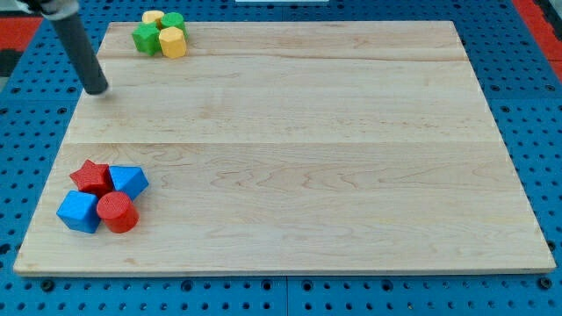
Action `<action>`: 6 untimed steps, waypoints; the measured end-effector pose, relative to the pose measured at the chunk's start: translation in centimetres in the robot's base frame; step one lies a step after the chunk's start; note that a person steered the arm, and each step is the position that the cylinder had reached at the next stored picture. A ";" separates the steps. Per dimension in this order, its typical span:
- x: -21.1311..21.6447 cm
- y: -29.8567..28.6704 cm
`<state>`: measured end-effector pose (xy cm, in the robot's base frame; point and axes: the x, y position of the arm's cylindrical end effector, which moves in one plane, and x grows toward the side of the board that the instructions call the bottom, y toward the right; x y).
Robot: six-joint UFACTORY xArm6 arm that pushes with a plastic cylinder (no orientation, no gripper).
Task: Move the green star along with yellow hexagon towards the top center
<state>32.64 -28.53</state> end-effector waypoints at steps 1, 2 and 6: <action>-3.9 -2.0; -6.1 -0.8; -10.8 2.5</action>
<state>21.89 -26.02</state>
